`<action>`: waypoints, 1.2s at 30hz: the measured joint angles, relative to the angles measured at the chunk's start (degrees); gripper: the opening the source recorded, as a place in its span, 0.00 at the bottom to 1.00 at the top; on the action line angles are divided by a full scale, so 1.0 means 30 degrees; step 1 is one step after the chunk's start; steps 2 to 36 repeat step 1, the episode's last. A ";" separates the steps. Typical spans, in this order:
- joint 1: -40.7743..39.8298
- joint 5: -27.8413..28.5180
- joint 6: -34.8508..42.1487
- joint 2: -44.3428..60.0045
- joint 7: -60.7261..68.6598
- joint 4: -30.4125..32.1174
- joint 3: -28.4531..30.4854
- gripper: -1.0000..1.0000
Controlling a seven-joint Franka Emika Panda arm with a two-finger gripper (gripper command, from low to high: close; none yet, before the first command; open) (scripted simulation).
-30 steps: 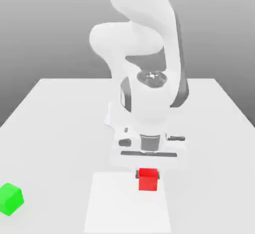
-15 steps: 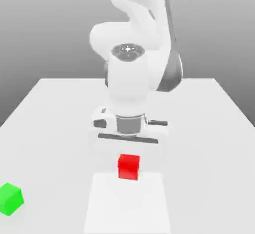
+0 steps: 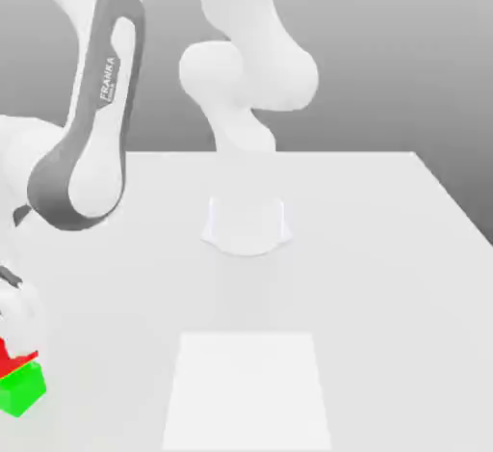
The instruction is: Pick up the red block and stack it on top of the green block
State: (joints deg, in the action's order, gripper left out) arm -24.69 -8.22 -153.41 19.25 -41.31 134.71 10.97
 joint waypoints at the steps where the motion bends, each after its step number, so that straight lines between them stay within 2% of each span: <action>1: 0.0000 0.0000 0.0000 0.0000 0.0000 0.0000 0.0000 1.00; 36: 0.0000 0.0000 0.0000 0.0000 0.0000 0.0000 0.0000 1.00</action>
